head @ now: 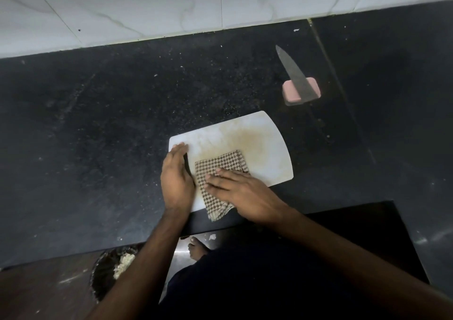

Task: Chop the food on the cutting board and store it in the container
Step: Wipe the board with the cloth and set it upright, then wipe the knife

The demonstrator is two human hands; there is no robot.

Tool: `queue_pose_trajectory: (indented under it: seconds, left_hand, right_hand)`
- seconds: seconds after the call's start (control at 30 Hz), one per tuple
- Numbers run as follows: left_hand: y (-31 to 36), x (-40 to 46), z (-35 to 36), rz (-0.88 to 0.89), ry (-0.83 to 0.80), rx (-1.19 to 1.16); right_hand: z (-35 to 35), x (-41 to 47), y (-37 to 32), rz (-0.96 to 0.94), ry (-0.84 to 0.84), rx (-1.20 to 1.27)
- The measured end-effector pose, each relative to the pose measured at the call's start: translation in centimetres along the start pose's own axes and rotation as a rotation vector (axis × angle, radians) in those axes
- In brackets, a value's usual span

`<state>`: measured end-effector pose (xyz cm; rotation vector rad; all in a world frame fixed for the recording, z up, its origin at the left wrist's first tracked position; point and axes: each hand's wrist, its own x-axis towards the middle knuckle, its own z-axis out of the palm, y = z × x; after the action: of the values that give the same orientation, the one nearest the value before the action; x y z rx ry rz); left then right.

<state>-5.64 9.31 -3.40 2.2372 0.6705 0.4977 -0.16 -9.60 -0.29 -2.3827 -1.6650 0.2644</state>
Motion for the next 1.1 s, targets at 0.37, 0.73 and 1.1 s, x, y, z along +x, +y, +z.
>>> queue_pose_trajectory:
  seconds: [0.37, 0.73, 1.1]
  left_hand:
    - [0.4, -0.4, -0.1, -0.036, -0.044, 0.052]
    - [0.7, 0.7, -2.6, -0.232, -0.031, 0.444]
    - [4.2, 4.6, -4.3, -0.409, 0.007, 0.158]
  right_hand:
    - [-3.8, -2.4, 4.3, 0.454, 0.315, -0.003]
    - [-4.9, 0.7, 4.8, 0.588, 0.462, 0.383]
    - [-6.0, 2.7, 5.5, 0.572, 0.596, 0.391]
